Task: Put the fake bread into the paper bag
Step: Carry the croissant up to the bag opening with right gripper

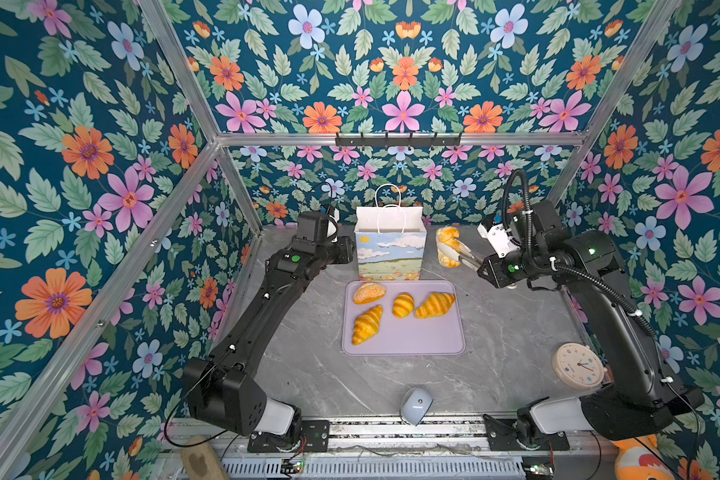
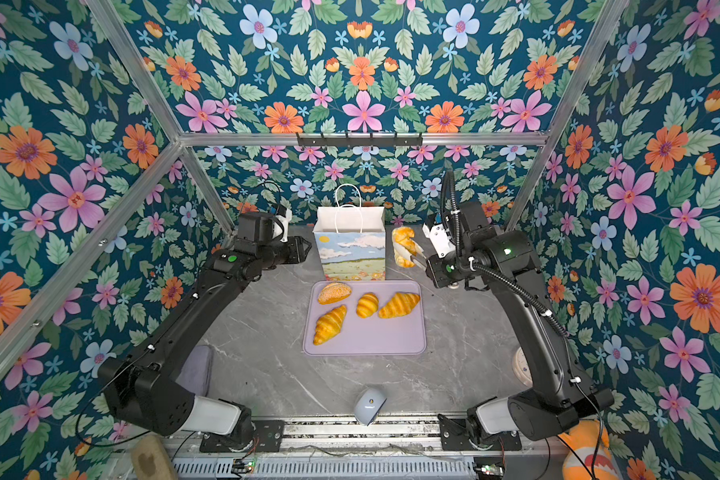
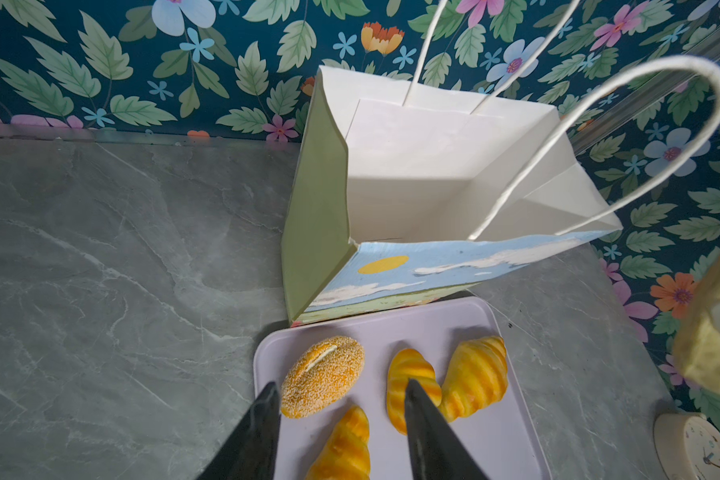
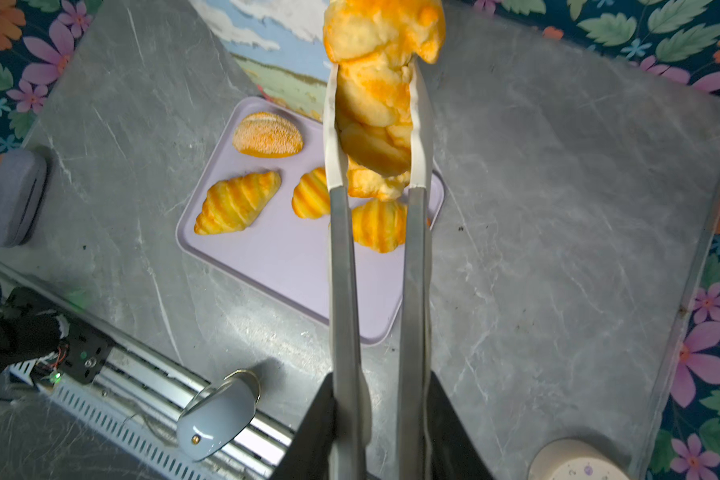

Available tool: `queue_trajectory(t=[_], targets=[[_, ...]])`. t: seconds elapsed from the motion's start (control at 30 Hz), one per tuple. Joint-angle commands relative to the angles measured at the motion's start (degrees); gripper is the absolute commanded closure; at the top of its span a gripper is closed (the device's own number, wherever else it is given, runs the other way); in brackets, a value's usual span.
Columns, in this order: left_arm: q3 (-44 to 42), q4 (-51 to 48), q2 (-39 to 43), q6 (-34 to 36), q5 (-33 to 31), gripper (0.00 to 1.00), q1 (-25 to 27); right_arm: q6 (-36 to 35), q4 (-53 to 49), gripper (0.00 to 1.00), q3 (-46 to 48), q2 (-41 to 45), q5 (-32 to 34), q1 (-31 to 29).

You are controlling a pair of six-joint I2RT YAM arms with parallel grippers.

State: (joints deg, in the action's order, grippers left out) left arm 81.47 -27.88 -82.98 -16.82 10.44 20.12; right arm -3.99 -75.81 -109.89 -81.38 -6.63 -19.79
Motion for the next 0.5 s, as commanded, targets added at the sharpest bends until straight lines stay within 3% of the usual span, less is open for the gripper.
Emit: queue_trajectory(t=[0.0, 0.23, 0.47], targets=[[0.54, -0.48, -0.62, -0.33, -0.08, 0.5, -0.08, -5.63, 7.3, 0.74, -0.13, -0.46, -5.62, 1.55], [1.72, -0.69, -1.76, -0.25, 0.2, 0.5, -0.08, -11.88, 14.73, 0.74, -2.82, -4.51, -11.12, 4.95], [2.07, -1.05, -2.1, -0.15, -0.22, 0.5, -0.06, -16.63, 11.52, 0.75, -14.59, -14.65, -15.57, 7.44]])
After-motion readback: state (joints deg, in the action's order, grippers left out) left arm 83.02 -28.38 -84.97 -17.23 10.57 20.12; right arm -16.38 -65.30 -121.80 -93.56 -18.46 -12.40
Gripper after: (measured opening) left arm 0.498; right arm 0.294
